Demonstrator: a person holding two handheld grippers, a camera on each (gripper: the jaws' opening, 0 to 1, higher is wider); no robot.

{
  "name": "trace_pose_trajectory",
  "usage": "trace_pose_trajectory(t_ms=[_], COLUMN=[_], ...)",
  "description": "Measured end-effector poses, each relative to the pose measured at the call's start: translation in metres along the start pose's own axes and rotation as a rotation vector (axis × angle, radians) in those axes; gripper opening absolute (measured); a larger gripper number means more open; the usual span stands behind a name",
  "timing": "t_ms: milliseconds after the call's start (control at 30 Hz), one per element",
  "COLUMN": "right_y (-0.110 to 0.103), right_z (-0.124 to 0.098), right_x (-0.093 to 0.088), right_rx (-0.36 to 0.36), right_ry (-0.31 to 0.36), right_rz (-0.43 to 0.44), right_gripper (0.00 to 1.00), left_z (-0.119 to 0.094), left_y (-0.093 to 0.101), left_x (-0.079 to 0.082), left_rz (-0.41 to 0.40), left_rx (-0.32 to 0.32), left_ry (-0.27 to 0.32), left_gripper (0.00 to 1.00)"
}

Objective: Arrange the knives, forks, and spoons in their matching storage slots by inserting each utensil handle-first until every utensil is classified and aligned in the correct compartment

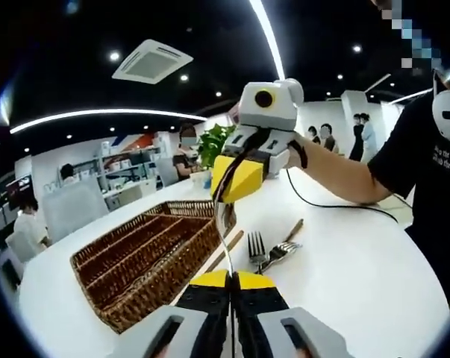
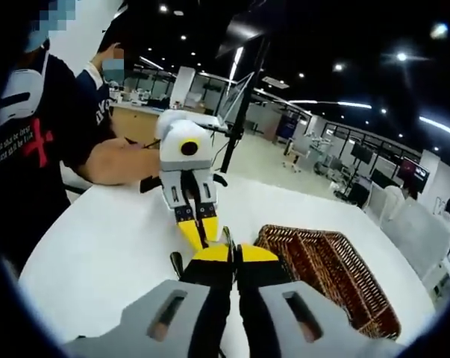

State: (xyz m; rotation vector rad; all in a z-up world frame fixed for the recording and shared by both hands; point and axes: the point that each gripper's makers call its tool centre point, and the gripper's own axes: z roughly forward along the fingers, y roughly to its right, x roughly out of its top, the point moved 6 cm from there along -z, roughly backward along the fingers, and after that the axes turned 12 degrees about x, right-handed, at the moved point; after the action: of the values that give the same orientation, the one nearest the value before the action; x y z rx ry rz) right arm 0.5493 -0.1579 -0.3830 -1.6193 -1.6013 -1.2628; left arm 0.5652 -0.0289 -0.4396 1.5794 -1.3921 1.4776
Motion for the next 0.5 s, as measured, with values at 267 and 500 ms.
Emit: trace_pose_trajectory(t_ms=[267, 500], right_y=[-0.015, -0.034], right_z=[0.0, -0.016], right_x=[-0.031, -0.042], right_rx=[0.004, -0.063], right_ry=[-0.044, 0.032], right_rz=[0.008, 0.093], right_gripper=[0.02, 0.02], left_z=[0.002, 0.004], left_y=[0.01, 0.025], left_x=[-0.004, 0.005], left_rz=[0.079, 0.09], left_rx=[-0.038, -0.097], left_ry=[-0.048, -0.048], left_gripper=[0.0, 0.0])
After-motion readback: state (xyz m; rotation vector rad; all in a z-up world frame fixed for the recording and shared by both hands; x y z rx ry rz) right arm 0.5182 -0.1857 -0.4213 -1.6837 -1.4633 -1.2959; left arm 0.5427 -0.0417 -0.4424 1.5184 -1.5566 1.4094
